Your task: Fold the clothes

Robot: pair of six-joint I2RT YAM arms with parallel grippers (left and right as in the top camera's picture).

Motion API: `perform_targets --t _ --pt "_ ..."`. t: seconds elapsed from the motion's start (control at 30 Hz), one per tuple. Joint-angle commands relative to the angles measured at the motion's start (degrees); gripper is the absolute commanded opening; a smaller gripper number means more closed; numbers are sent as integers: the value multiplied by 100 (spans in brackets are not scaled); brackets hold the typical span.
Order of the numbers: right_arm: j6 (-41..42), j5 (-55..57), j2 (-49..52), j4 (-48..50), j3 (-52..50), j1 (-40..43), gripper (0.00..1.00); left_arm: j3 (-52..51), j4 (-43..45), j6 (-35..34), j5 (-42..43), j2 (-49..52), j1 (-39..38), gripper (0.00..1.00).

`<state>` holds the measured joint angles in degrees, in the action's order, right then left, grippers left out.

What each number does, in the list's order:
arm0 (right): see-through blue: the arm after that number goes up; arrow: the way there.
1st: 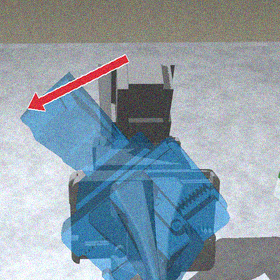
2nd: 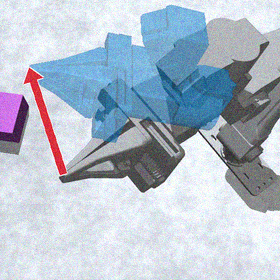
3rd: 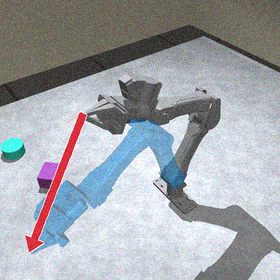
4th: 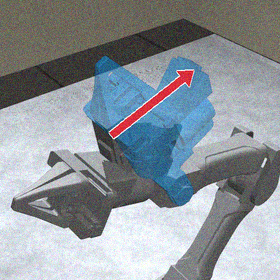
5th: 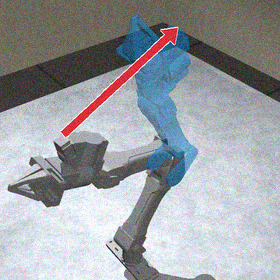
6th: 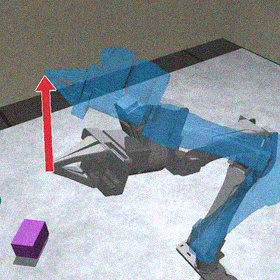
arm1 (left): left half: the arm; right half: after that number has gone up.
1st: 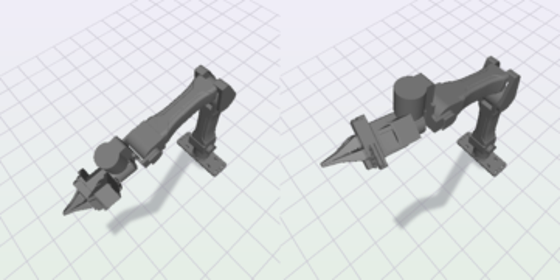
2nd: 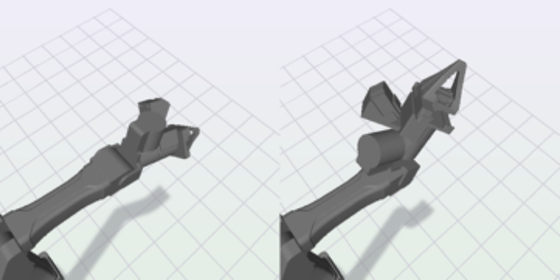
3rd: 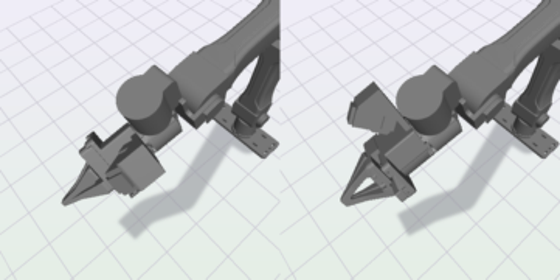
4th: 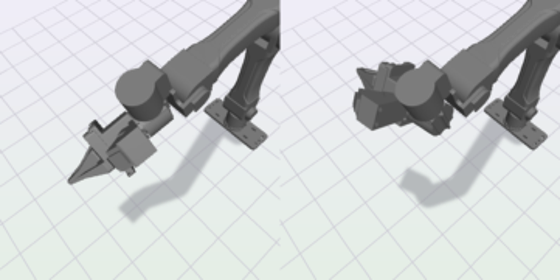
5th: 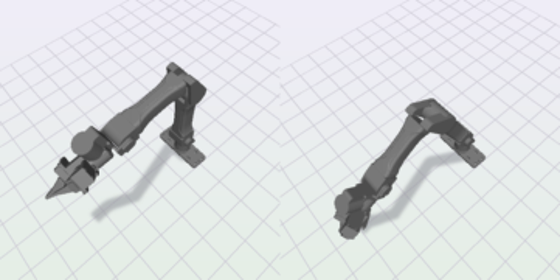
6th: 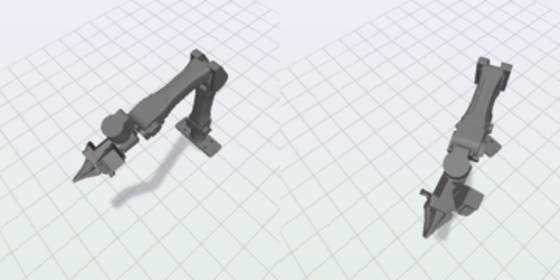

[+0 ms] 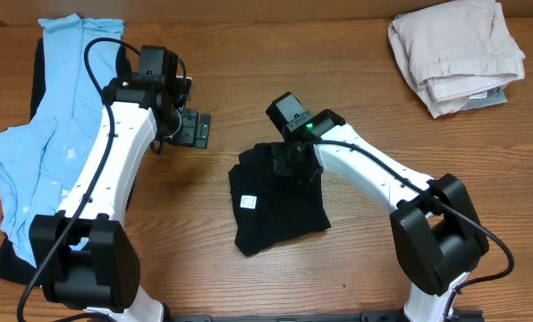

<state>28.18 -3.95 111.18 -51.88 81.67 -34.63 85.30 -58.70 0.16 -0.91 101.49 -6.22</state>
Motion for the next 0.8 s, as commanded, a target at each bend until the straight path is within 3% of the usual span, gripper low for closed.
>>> perform_targets --t 0.0,0.23,0.27,0.37,0.43,0.57,0.77 --pt "-232 -411 -26 42 518 -87 4 111 72 7 -407 42 31 100" --pt "-289 -909 -26 448 1023 -511 4 111 234 -17 -398 42 66 100" --pt "-284 -953 -24 538 1023 -588 8 111 245 -17 -398 39 66 100" --pt "-271 -986 -2 815 1023 -852 48 111 267 -17 -398 39 66 100" --pt "-269 -990 -4 898 1023 -955 63 111 273 -15 -398 42 66 100" --pt "-269 -1056 -7 758 1038 -988 75 111 254 -15 -400 39 66 100" --pt "-295 -1421 -273 33 1202 -553 78 111 247 -15 -402 42 101 100"
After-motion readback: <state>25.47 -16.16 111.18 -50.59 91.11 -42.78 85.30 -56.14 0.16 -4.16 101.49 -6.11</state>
